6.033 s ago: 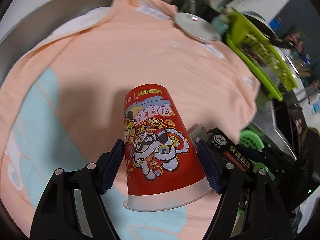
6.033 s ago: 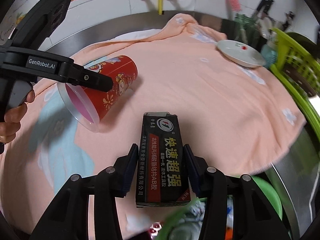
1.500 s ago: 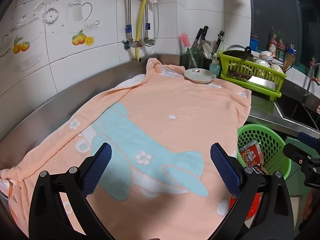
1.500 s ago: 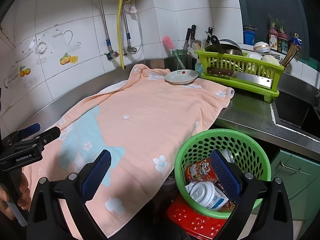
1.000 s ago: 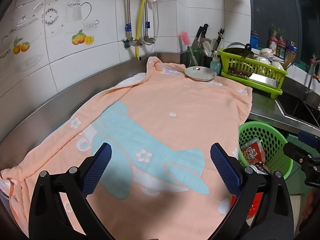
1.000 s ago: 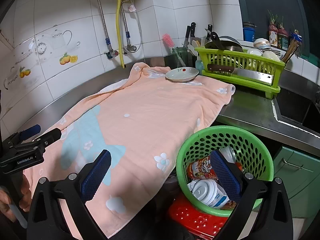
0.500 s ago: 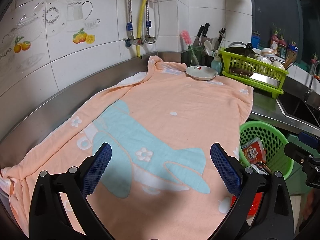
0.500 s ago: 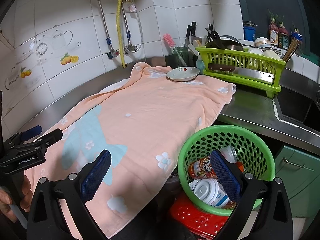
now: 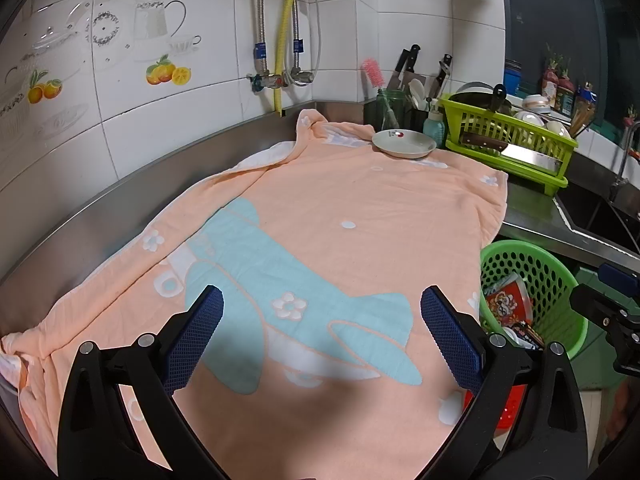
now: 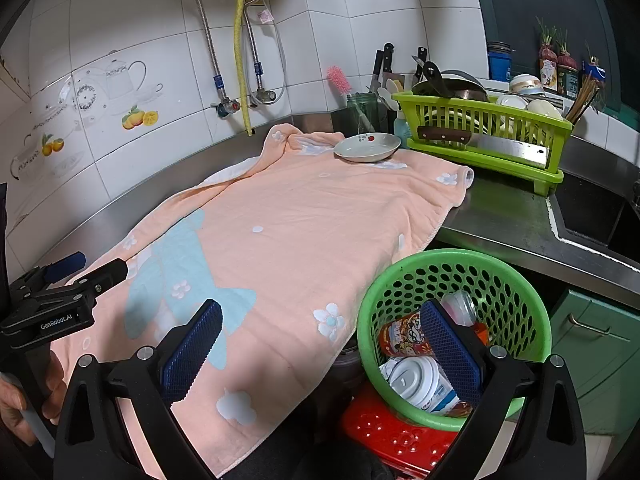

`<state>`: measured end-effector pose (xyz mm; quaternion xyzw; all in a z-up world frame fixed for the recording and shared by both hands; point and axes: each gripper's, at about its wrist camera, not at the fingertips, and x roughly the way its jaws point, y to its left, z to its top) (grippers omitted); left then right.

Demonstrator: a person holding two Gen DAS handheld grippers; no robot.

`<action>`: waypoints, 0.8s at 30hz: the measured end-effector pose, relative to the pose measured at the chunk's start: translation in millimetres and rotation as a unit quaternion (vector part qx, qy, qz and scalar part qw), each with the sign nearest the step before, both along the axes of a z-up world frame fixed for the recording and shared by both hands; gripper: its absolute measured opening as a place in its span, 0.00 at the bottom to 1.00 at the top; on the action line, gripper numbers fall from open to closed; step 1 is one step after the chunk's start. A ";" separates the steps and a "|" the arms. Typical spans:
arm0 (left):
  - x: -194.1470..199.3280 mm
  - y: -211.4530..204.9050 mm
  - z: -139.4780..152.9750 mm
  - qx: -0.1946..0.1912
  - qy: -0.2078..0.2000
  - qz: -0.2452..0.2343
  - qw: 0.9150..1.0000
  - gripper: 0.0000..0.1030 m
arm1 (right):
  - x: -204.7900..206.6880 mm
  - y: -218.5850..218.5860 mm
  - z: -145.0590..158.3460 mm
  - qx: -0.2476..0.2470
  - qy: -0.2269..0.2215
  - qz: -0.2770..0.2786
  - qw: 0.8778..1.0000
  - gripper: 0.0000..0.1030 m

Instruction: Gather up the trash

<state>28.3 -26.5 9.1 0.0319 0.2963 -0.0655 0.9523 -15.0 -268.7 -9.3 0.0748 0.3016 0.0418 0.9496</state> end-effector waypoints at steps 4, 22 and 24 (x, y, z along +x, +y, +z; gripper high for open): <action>-0.7 0.3 -1.4 0.000 0.001 0.001 1.000 0.95 | -0.3 0.3 0.0 0.001 -0.001 0.001 1.000 0.93; -0.5 0.8 -3.7 0.000 0.002 0.001 1.000 0.95 | -1.7 2.7 0.1 0.005 -0.001 -0.001 1.000 0.93; -0.8 0.1 -3.5 0.000 0.002 0.000 1.000 0.95 | -2.3 2.8 0.1 0.005 -0.001 -0.001 1.000 0.93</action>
